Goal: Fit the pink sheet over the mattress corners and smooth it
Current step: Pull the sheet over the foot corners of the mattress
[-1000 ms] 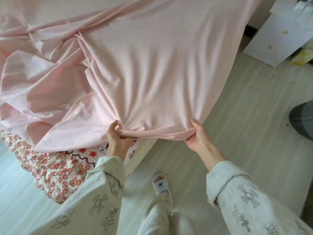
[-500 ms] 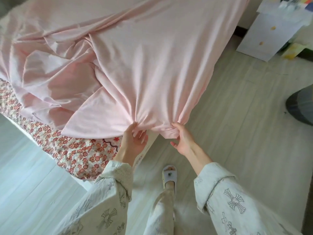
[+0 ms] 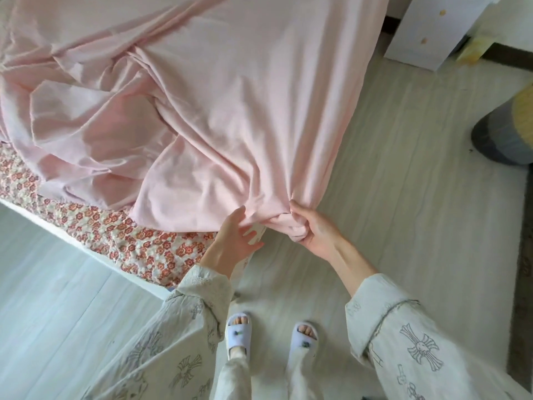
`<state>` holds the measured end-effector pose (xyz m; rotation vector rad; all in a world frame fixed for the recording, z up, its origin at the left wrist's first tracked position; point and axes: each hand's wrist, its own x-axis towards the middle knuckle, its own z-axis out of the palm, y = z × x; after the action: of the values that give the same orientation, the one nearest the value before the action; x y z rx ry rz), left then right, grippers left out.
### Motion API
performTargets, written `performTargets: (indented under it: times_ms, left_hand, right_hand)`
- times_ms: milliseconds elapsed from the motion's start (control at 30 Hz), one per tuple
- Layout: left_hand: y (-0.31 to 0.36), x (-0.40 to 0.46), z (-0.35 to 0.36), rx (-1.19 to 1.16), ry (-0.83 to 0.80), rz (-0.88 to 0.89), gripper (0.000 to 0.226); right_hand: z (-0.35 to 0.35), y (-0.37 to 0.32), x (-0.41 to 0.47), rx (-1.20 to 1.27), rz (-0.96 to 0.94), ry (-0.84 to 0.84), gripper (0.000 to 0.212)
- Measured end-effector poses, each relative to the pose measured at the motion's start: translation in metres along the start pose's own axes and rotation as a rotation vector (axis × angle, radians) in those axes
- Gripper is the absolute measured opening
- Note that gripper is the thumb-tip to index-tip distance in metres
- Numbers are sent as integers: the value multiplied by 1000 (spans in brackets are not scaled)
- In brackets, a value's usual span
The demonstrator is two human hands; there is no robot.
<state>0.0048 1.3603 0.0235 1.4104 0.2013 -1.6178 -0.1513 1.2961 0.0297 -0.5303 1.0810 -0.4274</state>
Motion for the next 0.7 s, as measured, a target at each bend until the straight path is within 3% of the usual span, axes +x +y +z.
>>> performTargets:
  times_ms: [100, 167, 267, 333, 400, 500, 533, 700]
  left_hand:
    - [-2, 7, -17, 39, -20, -37, 61]
    - [-4, 9, -29, 66, -56, -40, 55]
    - [-3, 7, -34, 80, -42, -67, 23]
    - [-1, 4, -31, 108, -1, -120, 18]
    - [0, 2, -28, 93, -42, -182, 28]
    - [1, -6, -19, -83, -345, -196, 59]
    - [4, -7, -15, -131, -371, -149, 65]
    - [24, -2, -12, -278, -221, -24, 67]
  right_hand:
    - [4, 13, -14, -179, 59, 5, 23]
    - [6, 25, -18, -250, 58, 67, 26]
    - [10, 39, -22, -32, -44, 53, 8]
    - [15, 46, -22, 55, -90, 52, 25]
    - [23, 49, -24, 79, -111, 48, 31]
    - [30, 51, -27, 28, -103, 94, 32]
    - [31, 52, -27, 11, -102, 111, 31]
    - [22, 58, -30, 149, -27, 235, 29]
